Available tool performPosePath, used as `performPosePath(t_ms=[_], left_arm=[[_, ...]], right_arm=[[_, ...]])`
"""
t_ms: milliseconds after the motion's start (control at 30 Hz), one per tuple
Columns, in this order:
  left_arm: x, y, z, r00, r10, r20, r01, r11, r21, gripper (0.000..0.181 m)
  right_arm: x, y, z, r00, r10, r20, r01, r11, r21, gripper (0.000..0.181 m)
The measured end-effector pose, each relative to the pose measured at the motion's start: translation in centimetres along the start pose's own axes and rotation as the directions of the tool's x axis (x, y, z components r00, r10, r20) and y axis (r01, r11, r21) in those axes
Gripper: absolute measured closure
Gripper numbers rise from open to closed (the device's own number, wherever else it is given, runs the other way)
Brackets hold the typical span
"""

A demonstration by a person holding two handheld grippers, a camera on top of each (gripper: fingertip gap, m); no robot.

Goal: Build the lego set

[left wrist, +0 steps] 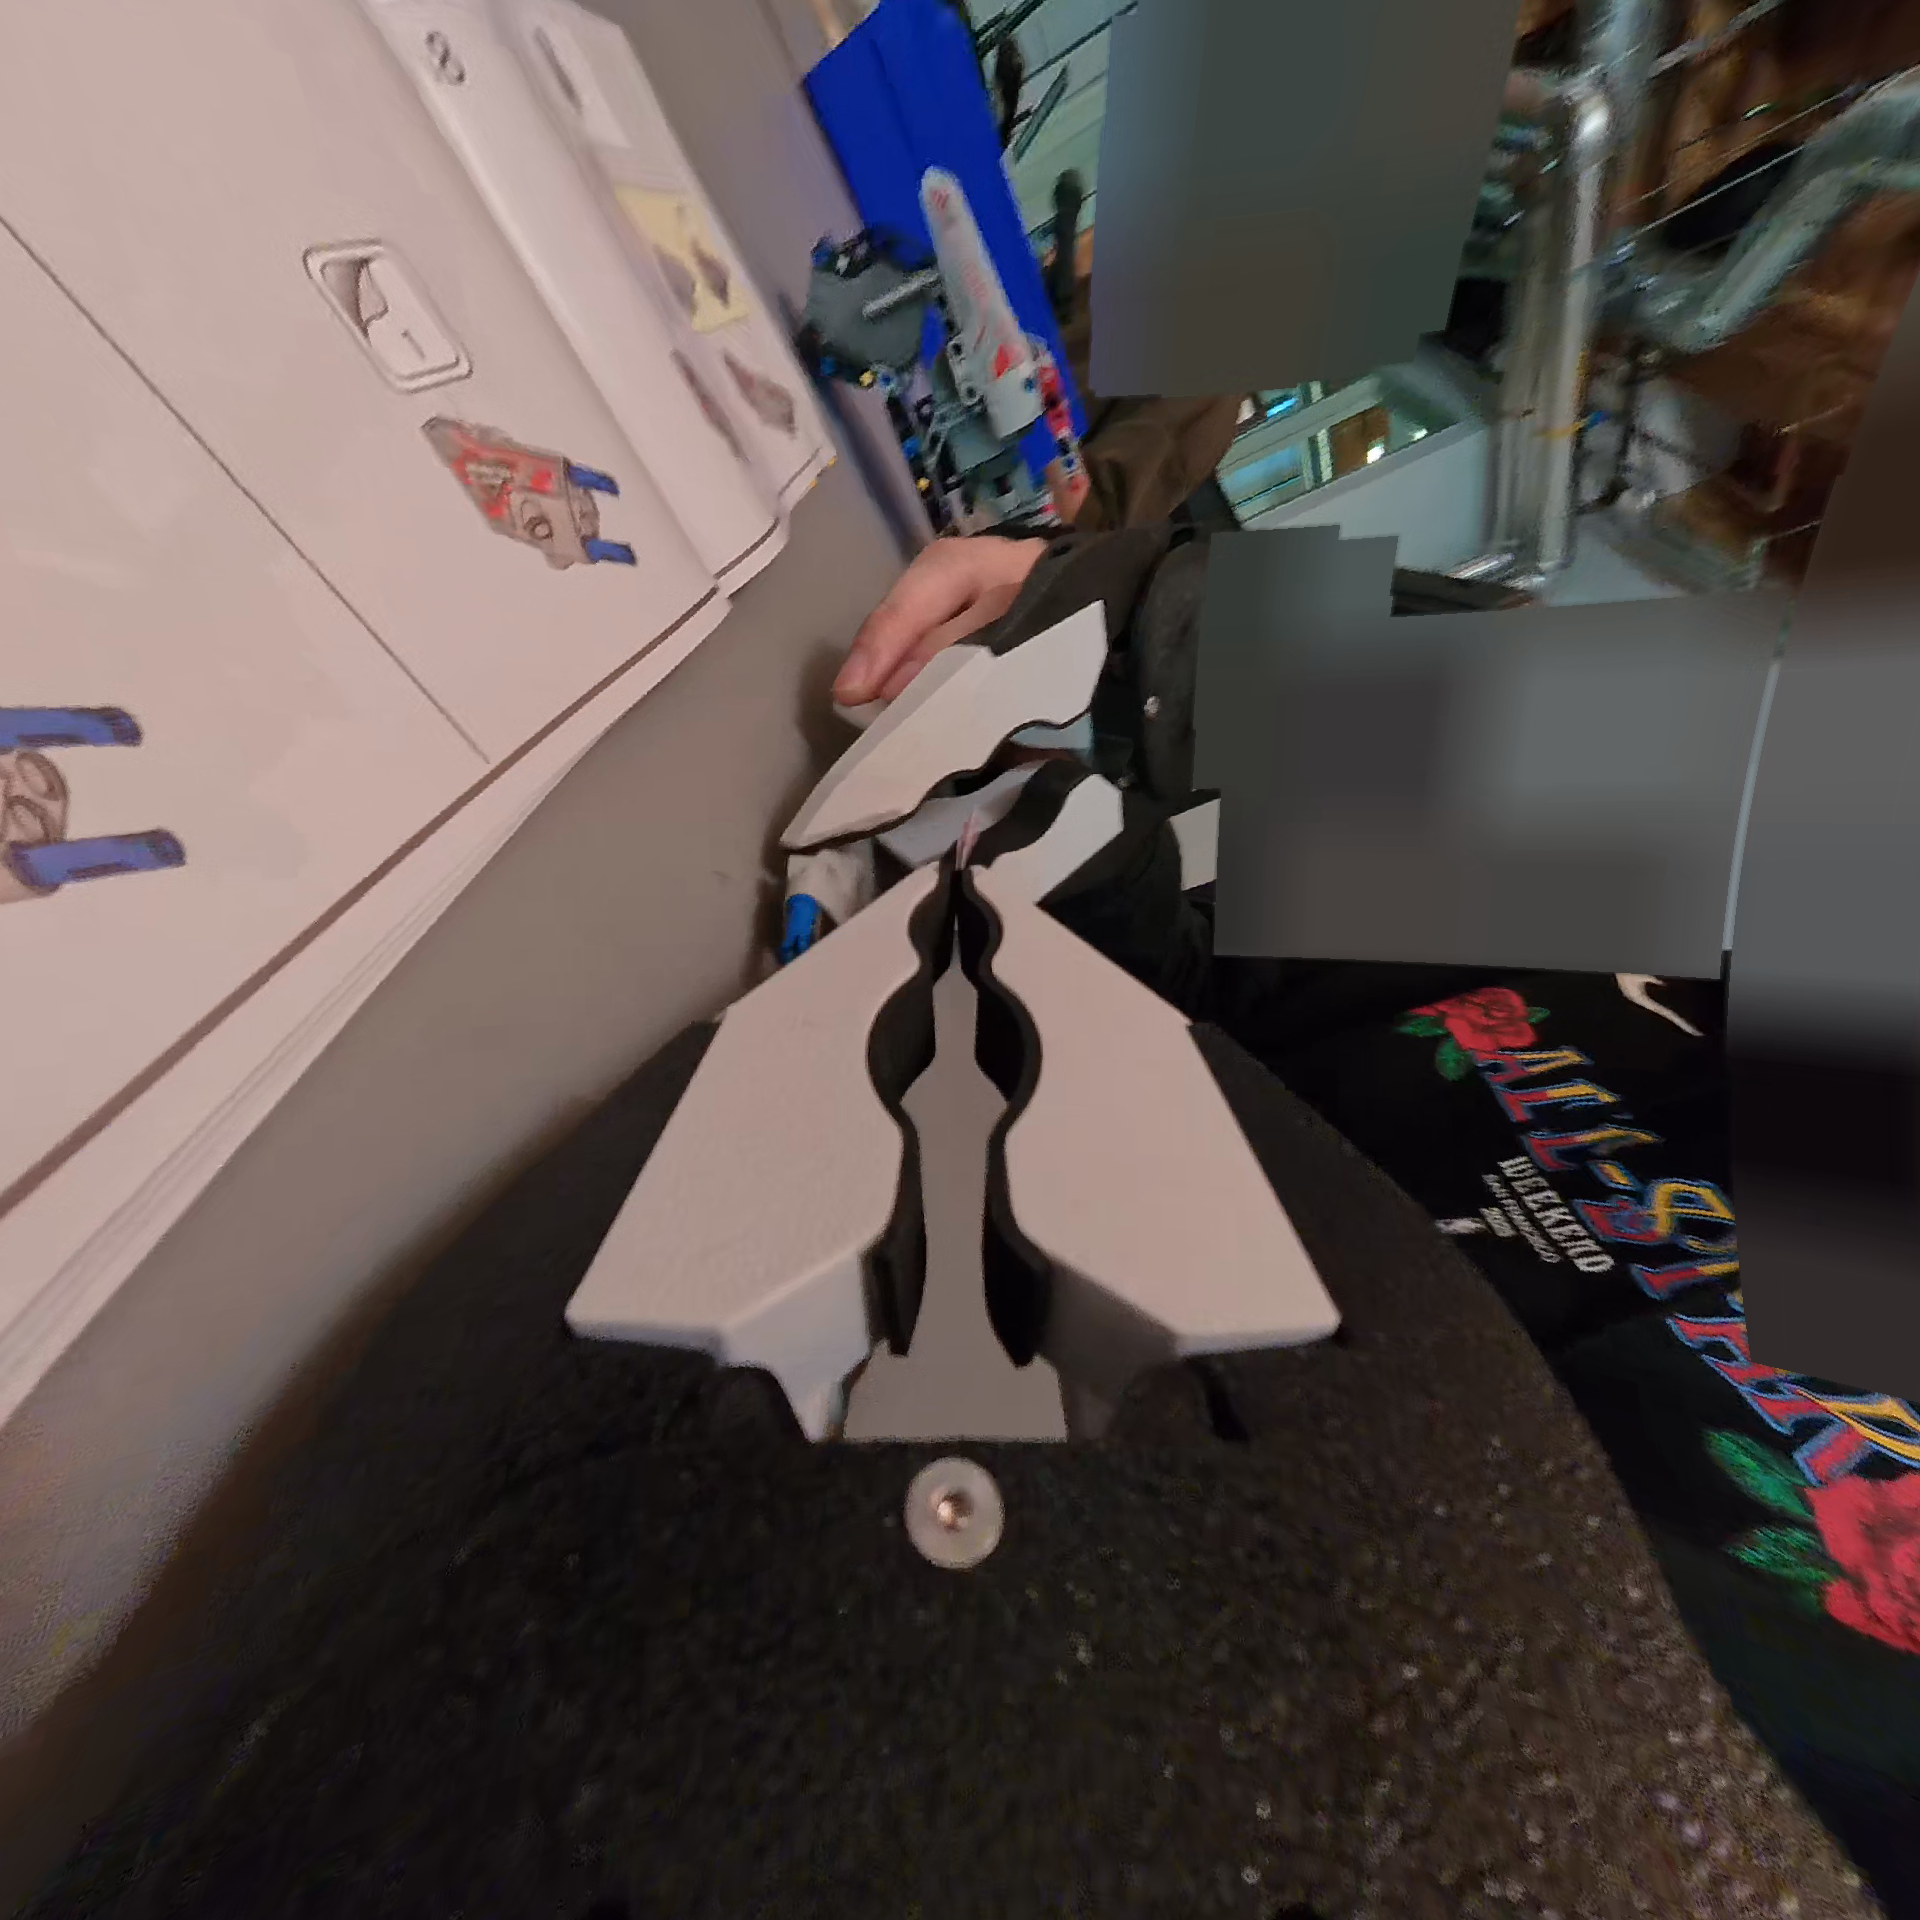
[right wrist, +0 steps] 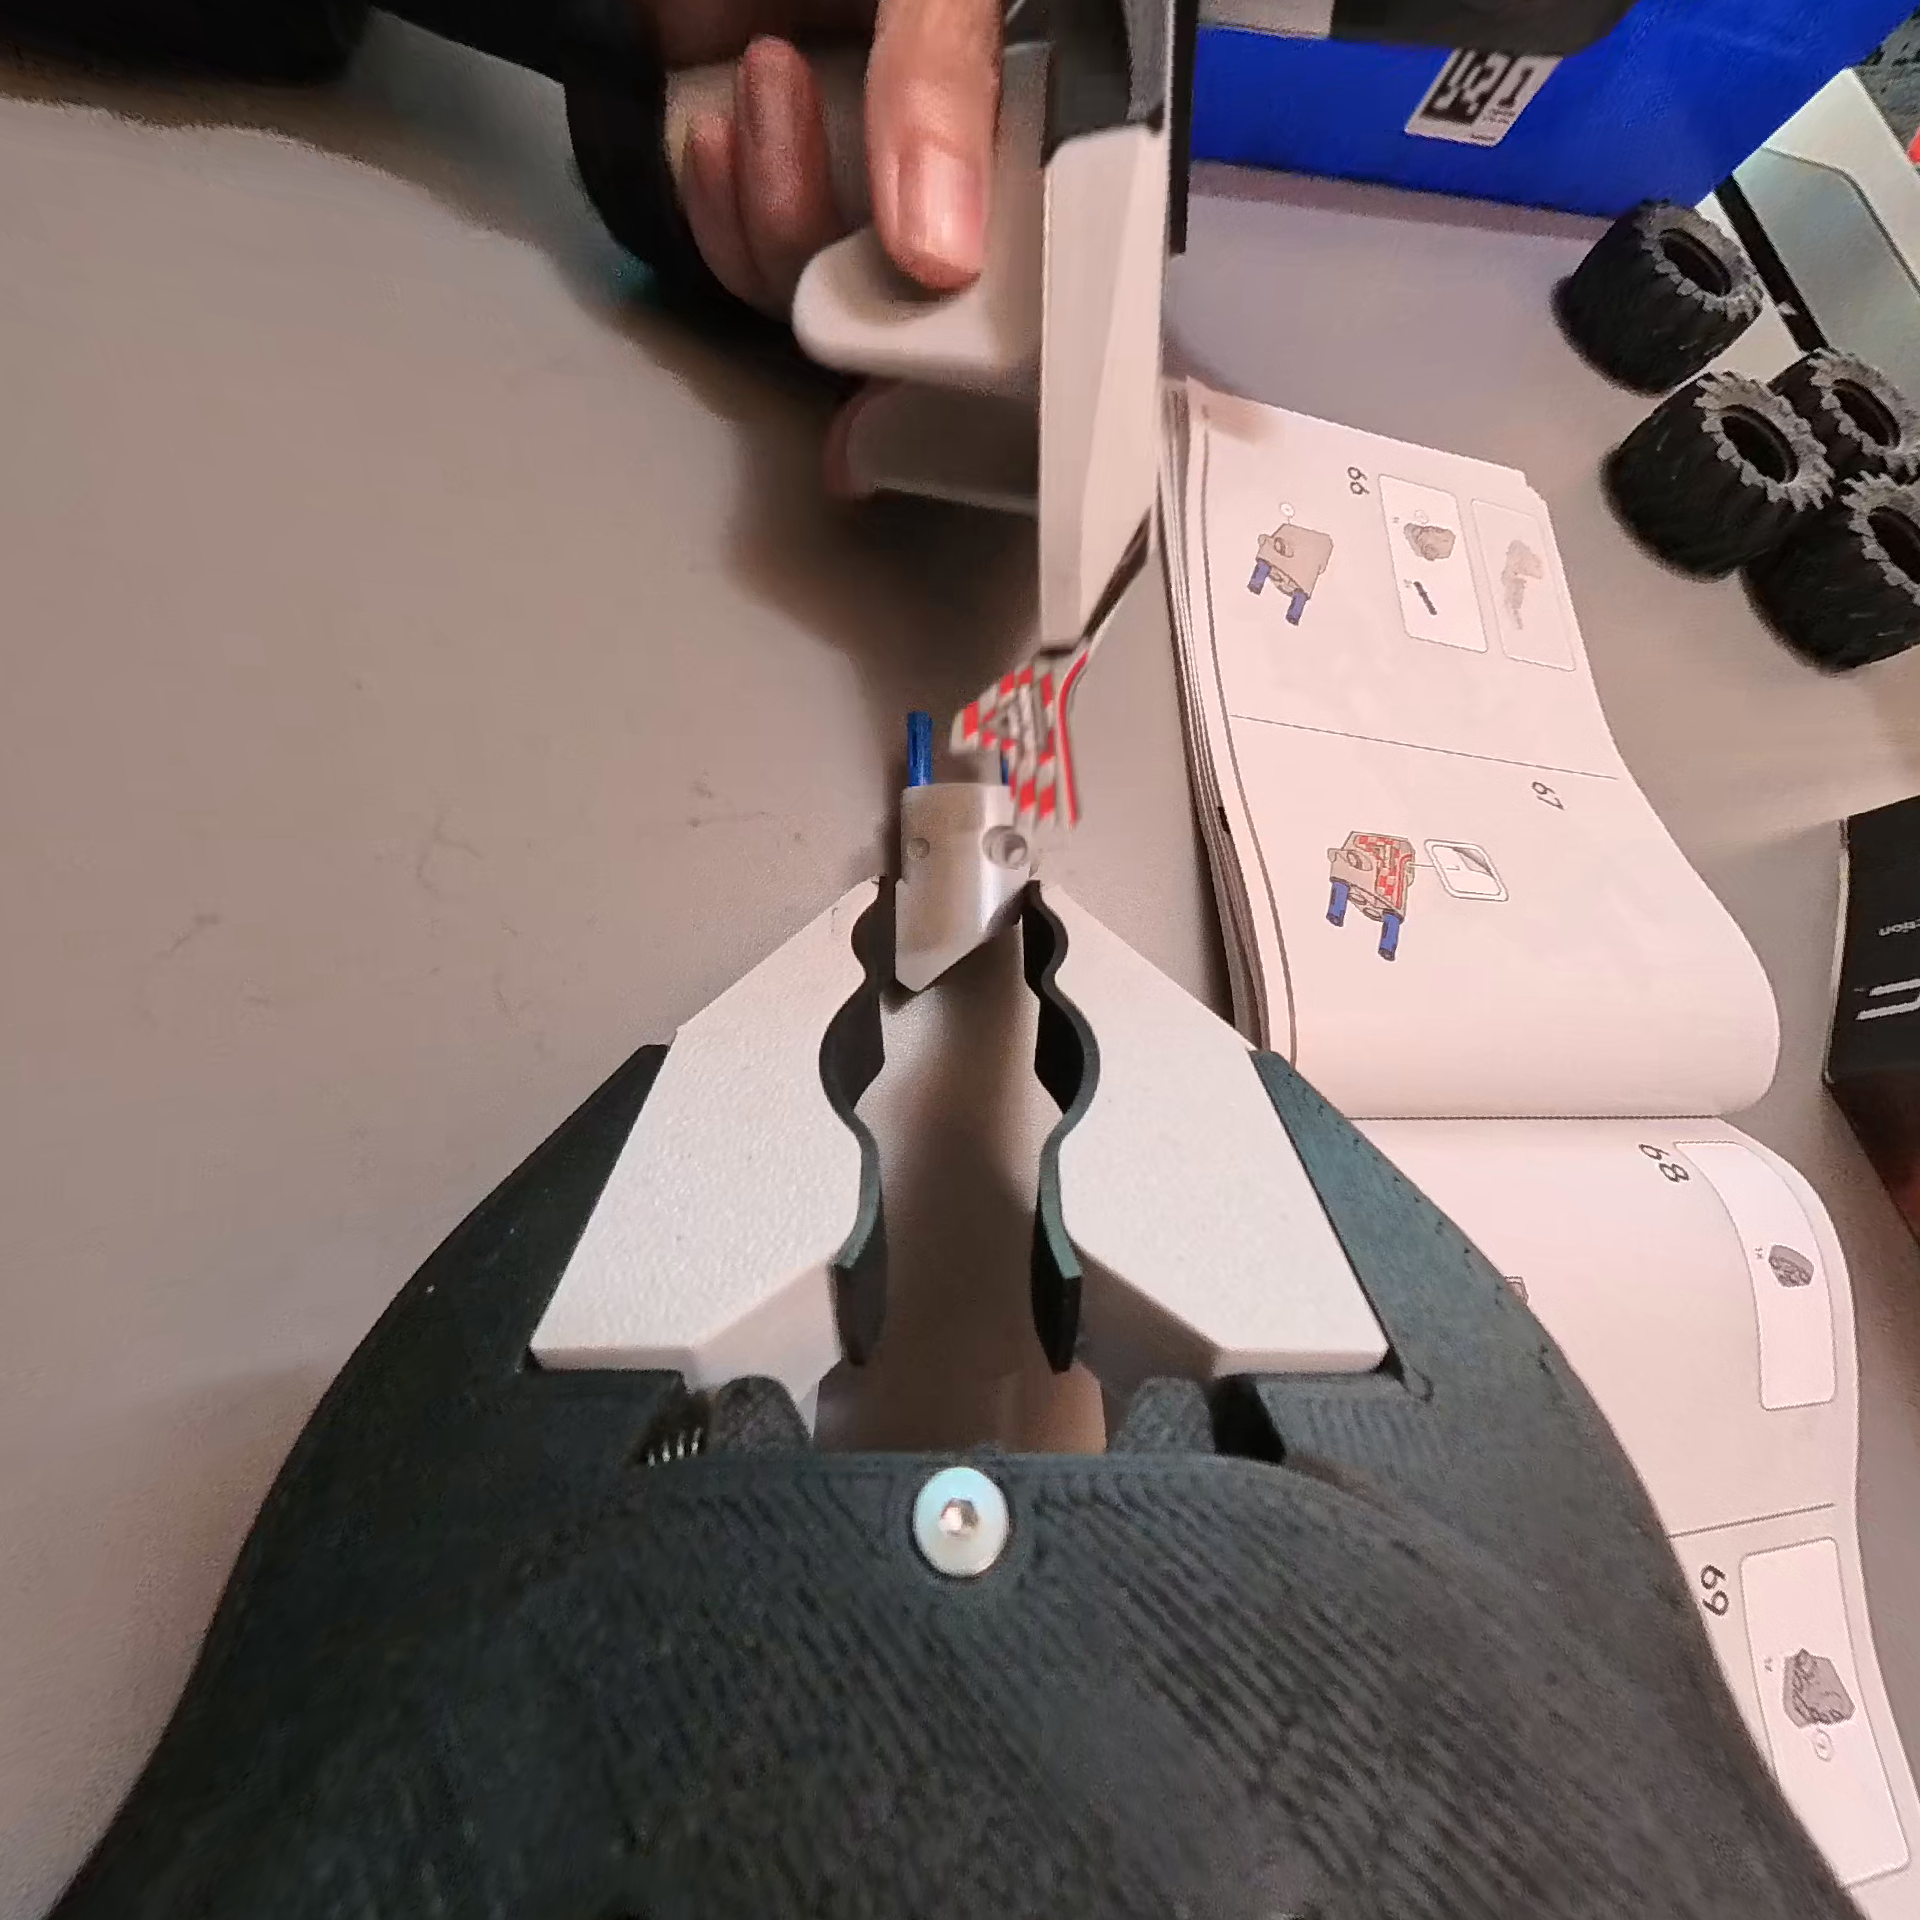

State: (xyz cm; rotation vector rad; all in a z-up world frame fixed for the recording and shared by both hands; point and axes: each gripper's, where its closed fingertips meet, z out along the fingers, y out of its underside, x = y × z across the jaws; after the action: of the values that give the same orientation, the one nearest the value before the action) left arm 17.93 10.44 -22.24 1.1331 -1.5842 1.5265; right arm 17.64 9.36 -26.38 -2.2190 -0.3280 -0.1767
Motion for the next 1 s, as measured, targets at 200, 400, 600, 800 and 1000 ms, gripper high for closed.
performPosePath(t_ms=[200, 400, 600, 800, 1000], left_arm=[[0.0, 0.2, -0.8, 0.999, 0.043, 0.012, -0.042, 0.999, -0.013, 0.181], [0.1, 1.1, -0.1, 0.999, 0.052, 0.001, -0.052, 0.996, -0.07, 0.181], [0.4, 0.6, -0.4, 0.998, 0.064, -0.013, -0.065, 0.997, -0.046, 0.181], [0.9, 0.5, -0.6, 0.995, 0.1, -0.017, -0.1, 0.994, -0.042, 0.181], [0.8, 0.3, -1.0, 0.994, 0.113, -0.009, -0.113, 0.993, -0.032, 0.181]], right_arm=[[0.0, -0.1, -0.1, 1.0, -0.019, -0.017, 0.019, 1.0, 0.005, 0.159], [0.0, 0.0, -0.1, 1.0, -0.011, -0.01, 0.011, 1.0, 0.003, 0.159], [0.1, 0.1, -0.2, 1.0, 0.007, -0.014, -0.007, 1.0, -0.002, 0.159], [0.5, 0.7, -0.5, 0.995, 0.091, -0.03, -0.092, 0.995, -0.024, 0.159], [-0.1, 1.0, -0.7, 0.964, 0.265, -0.017, -0.266, 0.963, -0.045, 0.153]])
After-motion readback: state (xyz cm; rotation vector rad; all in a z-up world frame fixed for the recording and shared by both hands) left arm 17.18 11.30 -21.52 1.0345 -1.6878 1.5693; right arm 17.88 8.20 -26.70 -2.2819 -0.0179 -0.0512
